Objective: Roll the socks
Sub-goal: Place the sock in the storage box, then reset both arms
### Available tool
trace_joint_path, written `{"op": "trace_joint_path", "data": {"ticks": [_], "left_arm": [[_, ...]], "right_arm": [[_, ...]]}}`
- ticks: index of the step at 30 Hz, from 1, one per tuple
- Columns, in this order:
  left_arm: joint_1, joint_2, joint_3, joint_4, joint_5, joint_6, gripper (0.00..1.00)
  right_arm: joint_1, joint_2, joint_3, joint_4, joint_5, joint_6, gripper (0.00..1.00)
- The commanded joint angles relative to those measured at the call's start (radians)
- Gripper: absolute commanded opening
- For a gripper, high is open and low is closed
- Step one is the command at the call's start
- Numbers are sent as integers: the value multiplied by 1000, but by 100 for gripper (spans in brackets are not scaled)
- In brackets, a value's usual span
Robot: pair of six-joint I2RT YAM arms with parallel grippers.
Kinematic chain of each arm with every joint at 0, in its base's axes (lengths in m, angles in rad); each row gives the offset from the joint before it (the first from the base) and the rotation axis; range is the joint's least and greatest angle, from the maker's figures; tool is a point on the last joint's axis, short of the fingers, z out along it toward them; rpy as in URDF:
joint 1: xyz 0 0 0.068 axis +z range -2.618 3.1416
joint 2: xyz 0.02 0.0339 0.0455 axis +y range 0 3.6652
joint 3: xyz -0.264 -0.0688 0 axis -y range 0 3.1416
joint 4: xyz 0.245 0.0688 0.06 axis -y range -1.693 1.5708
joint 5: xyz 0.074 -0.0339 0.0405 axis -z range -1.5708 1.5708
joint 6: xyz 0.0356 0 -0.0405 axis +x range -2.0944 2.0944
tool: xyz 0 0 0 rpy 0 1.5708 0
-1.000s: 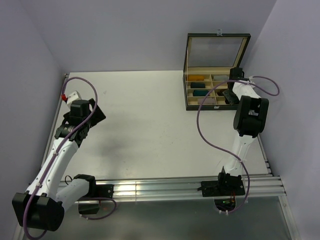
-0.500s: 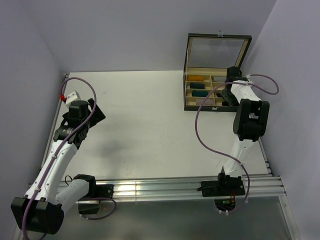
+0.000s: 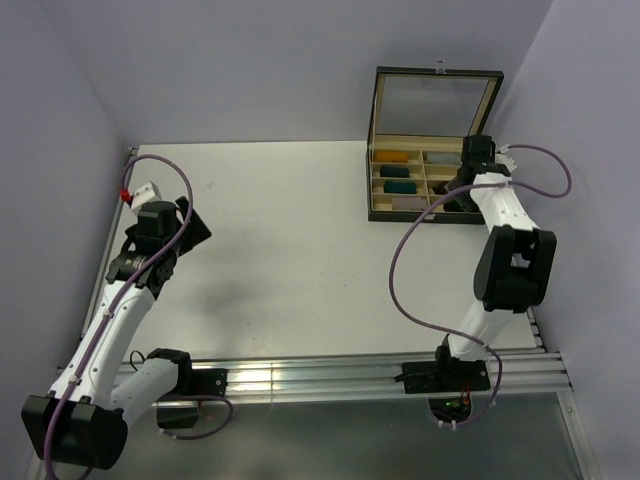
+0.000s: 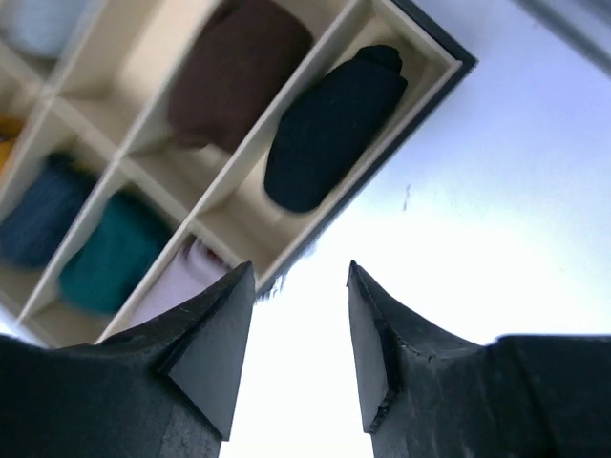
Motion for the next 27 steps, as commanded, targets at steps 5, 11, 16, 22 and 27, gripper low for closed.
{"op": "trace_joint_path", "data": {"ticks": [5,11,16,22,27], "left_arm": [[-4,-34,15,19,-21,11,99],[-2,-60,101,-51,-36,-12,99],[-2,-97,251,-157,-26,-18,100],[-2,-161,423,-289,-55,29,100],[-4,-260,488,-323,-78,51,100]], "right_arm": [[30,-426,-122,92,-1,-132,61],[32,-779,-166,6,13,-237,73],[30,-1029,-160,-94,2,-292,79],[30,-1276,-198,-145,-41,-388,84],[67,-1453,-289,-148,-47,-448,85]]}}
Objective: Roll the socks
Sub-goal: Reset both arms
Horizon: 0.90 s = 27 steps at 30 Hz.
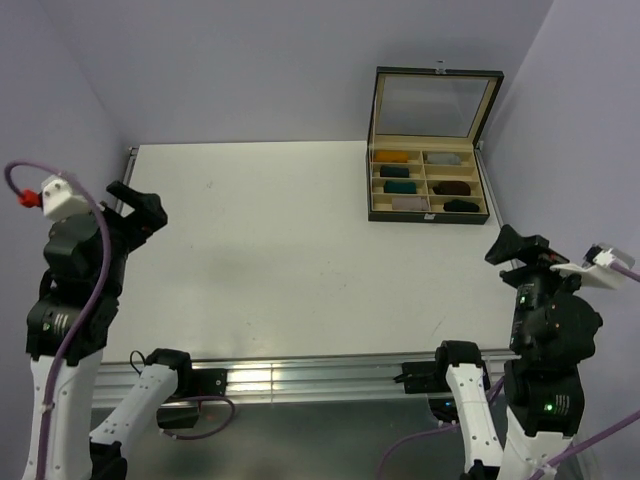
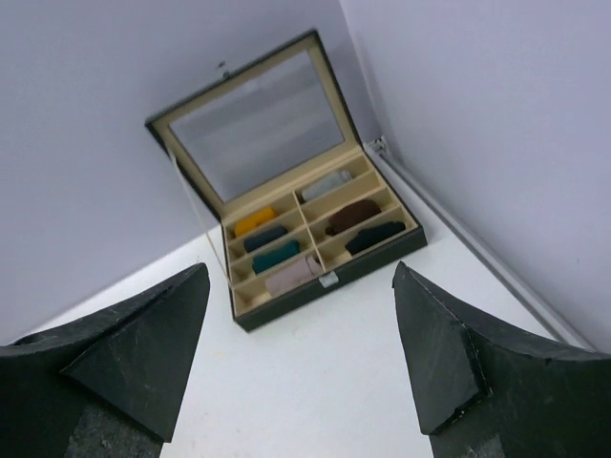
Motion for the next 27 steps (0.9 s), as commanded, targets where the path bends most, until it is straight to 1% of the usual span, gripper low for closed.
{"op": "trace_joint_path", "data": {"ticks": [1,4,7,10,13,18,27], "left_arm": [[-5,-62,52,-69,-42,40,99],[-8,-117,72,-98,-75,46,100],[-18,-193,38,-98,-98,40,99],[-18,-229,-17,-95,-140,28,99],[-18,-220,-20,-101,-170,19,100],[-17,-226,-57,-89,-137,-4,100],[-17,-217,-95,-61,-117,5,99]], "right_arm": [[44,-88,-59,-35,-19,-79,85],[88,-174,-91,-44,12,-93,85],[113,-255,-128,-47,24,-111,84],[145,-323,-168,-26,26,-127,83],[160,-346,-177,-21,52,-134,83],[199,-346,-194,-6,76,-139,83],[205,-363,-212,-4,75,-147,82]]}}
